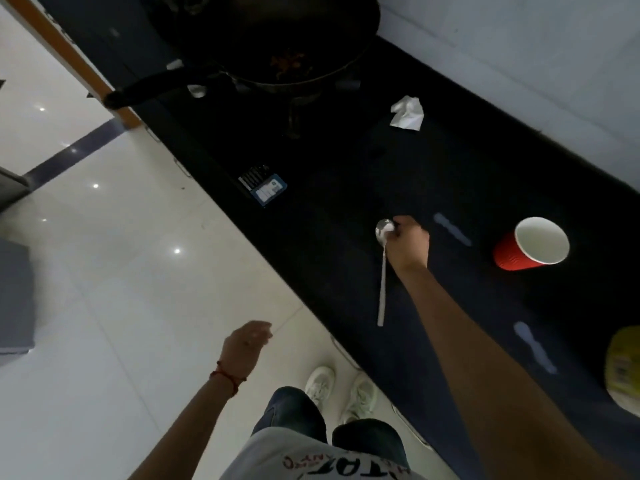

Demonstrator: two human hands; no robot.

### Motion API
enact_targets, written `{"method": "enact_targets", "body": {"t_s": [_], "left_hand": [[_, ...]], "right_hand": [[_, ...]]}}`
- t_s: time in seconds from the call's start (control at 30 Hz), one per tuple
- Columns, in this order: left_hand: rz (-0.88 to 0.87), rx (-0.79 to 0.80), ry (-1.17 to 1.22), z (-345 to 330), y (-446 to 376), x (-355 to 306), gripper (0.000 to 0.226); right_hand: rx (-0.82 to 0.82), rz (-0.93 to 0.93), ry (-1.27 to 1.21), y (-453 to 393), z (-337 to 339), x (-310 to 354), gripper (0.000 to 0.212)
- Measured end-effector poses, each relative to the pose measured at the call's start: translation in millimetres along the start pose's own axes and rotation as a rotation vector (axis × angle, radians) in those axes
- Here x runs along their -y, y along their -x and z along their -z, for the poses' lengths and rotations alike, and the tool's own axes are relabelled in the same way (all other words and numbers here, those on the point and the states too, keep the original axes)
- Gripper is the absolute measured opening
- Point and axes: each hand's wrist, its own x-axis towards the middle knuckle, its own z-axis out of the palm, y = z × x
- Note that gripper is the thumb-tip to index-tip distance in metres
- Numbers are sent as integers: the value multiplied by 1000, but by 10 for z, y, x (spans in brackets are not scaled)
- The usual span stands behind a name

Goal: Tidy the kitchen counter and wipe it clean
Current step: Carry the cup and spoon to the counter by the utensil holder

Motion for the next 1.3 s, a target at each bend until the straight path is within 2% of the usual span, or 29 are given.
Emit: {"method": "enact_targets", "body": {"t_s": [0.17,0.33,0.47,0.57,0.73,0.9,1.07,1.3], "left_hand": [[-373,-114,-95,78,-71,-883,17],[-676,102,-109,-388,-119,-1730,27],[-841,253,-158,-1076,-111,-2248,39],[-965,333,-208,-1556,-38,-2533,57],[-997,372,-270,-2172,33,-2882,87],[-918,338,-366,-2612,53,-3087,102],[-904,239,-466,-2805,-27,-3076,95],[-945,195,-249,-2605,37,-3072,80]], "right_hand": [[-119,-110,-237,343,356,-225,15],[-277,-208,-428,745,726,-519,7],[-407,-303,-512,1004,962,-769,16],[-484,-354,-526,1158,1135,-926,18],[-542,-375,-531,1363,1321,-1036,29],[-569,-357,-585,1524,1431,-1117,25],[-564,-323,-625,1579,1490,-1167,28],[-534,-284,-577,1547,1489,-1258,21]]}}
